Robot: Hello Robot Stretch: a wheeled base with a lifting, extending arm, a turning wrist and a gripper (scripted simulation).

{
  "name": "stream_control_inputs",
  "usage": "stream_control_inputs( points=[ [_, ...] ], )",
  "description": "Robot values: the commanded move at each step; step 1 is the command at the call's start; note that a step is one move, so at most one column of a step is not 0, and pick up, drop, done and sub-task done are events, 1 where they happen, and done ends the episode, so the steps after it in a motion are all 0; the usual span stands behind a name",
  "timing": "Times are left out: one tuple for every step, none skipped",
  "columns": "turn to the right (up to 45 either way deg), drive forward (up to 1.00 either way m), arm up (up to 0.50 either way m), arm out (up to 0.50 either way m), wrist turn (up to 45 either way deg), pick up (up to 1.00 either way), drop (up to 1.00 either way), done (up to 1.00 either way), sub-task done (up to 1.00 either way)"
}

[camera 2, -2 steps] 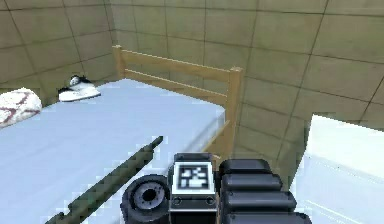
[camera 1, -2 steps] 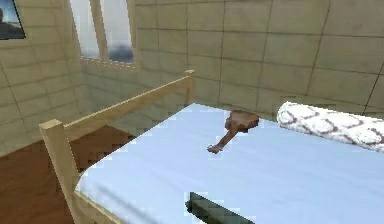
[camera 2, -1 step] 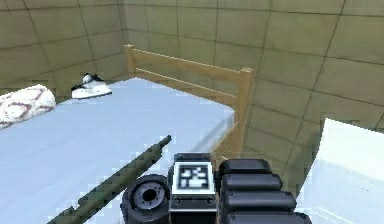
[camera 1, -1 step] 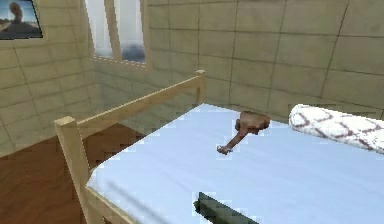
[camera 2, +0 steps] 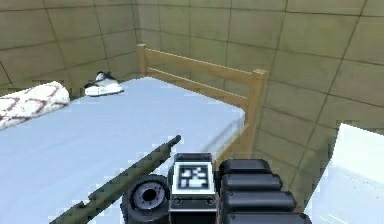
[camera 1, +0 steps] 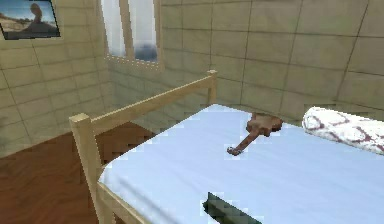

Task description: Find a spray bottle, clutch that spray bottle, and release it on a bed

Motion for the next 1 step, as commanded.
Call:
stream_control_inputs(
  points=[
    [-6.0,0.00,0.00,0.00,0.0,0.00,0.00,0.00,0.00]
  ],
)
